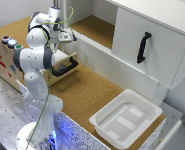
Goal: Lift the yellow block
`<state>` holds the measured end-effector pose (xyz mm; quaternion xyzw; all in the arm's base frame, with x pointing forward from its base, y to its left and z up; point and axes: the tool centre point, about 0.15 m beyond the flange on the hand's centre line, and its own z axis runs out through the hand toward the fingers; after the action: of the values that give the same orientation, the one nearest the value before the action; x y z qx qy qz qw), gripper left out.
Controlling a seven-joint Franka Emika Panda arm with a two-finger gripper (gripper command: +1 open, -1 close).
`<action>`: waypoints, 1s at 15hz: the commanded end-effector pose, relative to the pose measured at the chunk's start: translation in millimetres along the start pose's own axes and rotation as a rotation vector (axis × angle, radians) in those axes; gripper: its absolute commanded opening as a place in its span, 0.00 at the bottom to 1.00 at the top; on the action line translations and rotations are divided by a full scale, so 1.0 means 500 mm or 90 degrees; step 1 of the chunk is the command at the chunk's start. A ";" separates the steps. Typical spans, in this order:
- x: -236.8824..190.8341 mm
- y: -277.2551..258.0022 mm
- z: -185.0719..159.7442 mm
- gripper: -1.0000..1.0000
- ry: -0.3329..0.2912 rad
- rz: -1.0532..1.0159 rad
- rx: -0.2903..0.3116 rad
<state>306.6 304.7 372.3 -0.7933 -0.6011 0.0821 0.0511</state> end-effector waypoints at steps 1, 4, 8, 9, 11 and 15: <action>-0.025 -0.024 0.059 1.00 0.034 0.102 -0.153; -0.024 -0.020 0.047 1.00 0.048 0.135 -0.164; -0.024 -0.020 0.047 1.00 0.048 0.135 -0.164; -0.024 -0.020 0.047 1.00 0.048 0.135 -0.164; -0.024 -0.020 0.047 1.00 0.048 0.135 -0.164; -0.032 -0.001 0.029 1.00 0.036 0.108 -0.112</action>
<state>297.2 296.6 360.5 -0.8519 -0.5233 0.0140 -0.0144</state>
